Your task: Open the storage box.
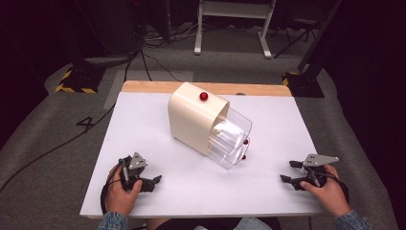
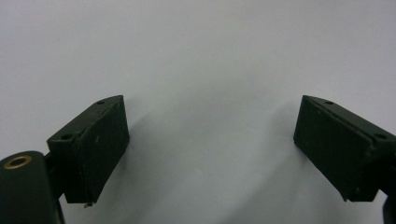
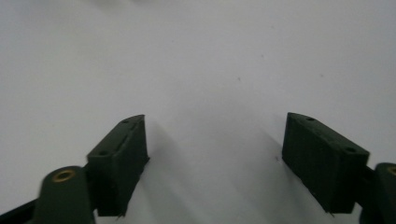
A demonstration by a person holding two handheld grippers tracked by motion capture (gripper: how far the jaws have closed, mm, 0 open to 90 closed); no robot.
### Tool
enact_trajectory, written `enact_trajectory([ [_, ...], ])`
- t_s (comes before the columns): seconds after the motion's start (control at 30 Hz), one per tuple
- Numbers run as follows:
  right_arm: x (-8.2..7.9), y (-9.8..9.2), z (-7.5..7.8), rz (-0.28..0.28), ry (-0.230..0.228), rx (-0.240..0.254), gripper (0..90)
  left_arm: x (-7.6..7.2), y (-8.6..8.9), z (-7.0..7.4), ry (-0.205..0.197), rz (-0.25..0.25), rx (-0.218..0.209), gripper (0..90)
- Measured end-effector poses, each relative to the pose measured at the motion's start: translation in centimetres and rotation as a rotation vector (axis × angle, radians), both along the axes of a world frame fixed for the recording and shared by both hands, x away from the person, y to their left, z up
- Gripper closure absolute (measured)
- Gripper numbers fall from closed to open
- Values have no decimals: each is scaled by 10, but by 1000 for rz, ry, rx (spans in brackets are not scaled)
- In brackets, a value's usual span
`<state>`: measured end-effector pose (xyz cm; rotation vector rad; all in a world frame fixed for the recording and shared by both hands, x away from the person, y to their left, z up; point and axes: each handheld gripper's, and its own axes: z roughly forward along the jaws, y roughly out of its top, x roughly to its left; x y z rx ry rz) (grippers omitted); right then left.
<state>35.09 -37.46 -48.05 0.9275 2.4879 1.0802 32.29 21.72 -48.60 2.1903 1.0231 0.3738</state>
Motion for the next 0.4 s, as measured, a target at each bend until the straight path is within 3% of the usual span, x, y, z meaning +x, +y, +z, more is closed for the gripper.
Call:
enact_trajectory([
  [0.23,-2,2,-2,-28,-25,-25,136,0,0,0,0,1,1,106],
  [0.4,-2,2,-2,-30,-24,-25,139,0,0,0,1,0,1,106],
])
